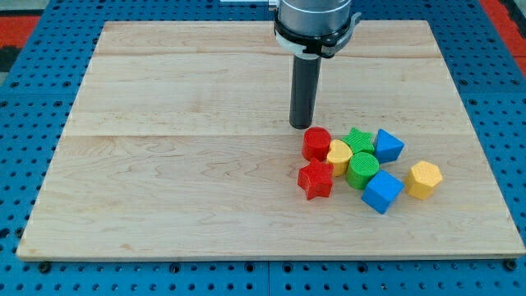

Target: Push the red star into the heart at the bottom side

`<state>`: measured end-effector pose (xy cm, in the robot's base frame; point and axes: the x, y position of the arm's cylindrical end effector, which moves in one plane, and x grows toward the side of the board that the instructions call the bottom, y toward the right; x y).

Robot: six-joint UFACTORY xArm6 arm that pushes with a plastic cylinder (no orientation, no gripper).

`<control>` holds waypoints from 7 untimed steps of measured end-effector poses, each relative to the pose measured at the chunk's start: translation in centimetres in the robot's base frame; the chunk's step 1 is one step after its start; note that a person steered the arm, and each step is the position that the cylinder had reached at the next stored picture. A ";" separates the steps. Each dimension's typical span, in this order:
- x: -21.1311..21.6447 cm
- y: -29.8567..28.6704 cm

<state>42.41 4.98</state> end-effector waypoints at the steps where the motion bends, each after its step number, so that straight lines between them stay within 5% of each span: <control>1: 0.0 0.0; 5: -0.1 0.0; 7: 4.2 -4.8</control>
<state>46.59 0.22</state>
